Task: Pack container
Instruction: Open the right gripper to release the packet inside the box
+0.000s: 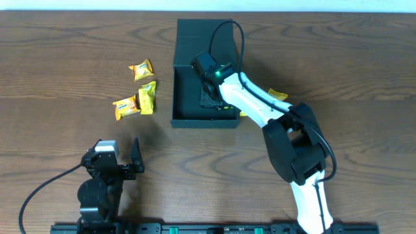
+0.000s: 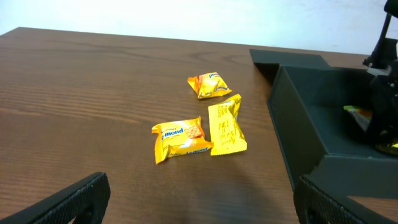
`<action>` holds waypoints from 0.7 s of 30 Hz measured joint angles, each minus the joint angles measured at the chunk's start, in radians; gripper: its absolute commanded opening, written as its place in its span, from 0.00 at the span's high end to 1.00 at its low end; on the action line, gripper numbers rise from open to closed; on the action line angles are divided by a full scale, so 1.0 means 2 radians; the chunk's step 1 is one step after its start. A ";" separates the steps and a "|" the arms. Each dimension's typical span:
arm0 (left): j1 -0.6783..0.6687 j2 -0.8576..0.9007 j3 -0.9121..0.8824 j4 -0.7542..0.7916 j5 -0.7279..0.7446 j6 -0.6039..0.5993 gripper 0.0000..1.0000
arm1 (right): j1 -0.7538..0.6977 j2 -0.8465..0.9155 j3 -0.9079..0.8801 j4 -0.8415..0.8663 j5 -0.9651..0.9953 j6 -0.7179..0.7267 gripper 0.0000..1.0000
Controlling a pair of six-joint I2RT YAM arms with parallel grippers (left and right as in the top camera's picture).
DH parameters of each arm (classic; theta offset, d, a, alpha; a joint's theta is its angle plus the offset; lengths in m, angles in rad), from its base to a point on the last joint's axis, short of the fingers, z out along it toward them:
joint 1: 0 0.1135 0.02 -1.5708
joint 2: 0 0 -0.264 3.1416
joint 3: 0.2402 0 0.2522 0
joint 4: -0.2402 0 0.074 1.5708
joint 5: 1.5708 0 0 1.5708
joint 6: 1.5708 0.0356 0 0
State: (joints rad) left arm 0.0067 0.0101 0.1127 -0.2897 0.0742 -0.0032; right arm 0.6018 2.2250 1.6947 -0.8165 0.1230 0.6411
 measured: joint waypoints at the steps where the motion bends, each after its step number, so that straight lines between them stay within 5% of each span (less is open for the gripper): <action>1: 0.000 0.000 0.000 0.000 0.000 0.000 0.05 | 0.000 0.000 0.000 0.004 0.000 0.000 0.98; 21: 0.000 0.000 0.000 0.000 0.000 0.000 0.05 | 0.000 0.000 0.000 0.046 0.045 -0.042 0.98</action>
State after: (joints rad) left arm 0.0067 0.0101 0.1127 -0.2897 0.0742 -0.0032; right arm 0.6018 2.2253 1.6947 -0.7242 0.2123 0.5579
